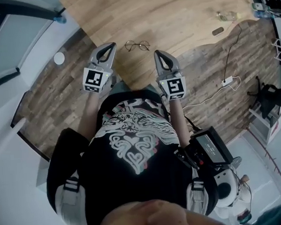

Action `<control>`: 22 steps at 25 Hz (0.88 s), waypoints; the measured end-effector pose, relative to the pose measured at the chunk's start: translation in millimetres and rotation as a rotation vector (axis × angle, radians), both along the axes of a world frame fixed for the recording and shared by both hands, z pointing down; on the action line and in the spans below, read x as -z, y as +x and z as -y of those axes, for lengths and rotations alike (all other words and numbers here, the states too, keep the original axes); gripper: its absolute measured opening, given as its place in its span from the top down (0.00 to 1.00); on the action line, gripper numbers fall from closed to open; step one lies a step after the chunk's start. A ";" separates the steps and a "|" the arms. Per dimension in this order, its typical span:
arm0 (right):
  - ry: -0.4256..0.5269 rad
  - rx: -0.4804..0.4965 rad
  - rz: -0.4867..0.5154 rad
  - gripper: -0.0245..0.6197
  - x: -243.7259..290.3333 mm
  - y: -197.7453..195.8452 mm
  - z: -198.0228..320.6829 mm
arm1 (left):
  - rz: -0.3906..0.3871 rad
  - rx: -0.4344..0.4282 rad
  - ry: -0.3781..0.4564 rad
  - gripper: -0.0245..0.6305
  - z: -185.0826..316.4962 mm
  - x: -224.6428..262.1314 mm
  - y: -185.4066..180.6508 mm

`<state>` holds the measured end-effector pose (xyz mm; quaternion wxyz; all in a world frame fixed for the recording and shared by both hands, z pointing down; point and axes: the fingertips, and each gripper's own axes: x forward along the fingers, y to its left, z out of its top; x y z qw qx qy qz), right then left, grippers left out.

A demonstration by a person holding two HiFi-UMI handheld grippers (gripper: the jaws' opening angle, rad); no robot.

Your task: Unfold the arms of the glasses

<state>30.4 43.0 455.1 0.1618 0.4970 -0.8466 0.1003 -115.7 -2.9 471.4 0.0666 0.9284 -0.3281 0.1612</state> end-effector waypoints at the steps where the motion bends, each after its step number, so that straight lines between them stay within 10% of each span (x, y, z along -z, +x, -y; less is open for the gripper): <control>1: -0.001 0.007 -0.001 0.96 -1.7 3.6 3.3 | 0.015 -0.013 0.004 0.98 0.6 -0.9 7.4; 22: -0.128 0.200 -0.058 0.96 -41.9 8.9 41.5 | 0.173 -0.145 -0.078 0.98 9.1 -28.5 48.2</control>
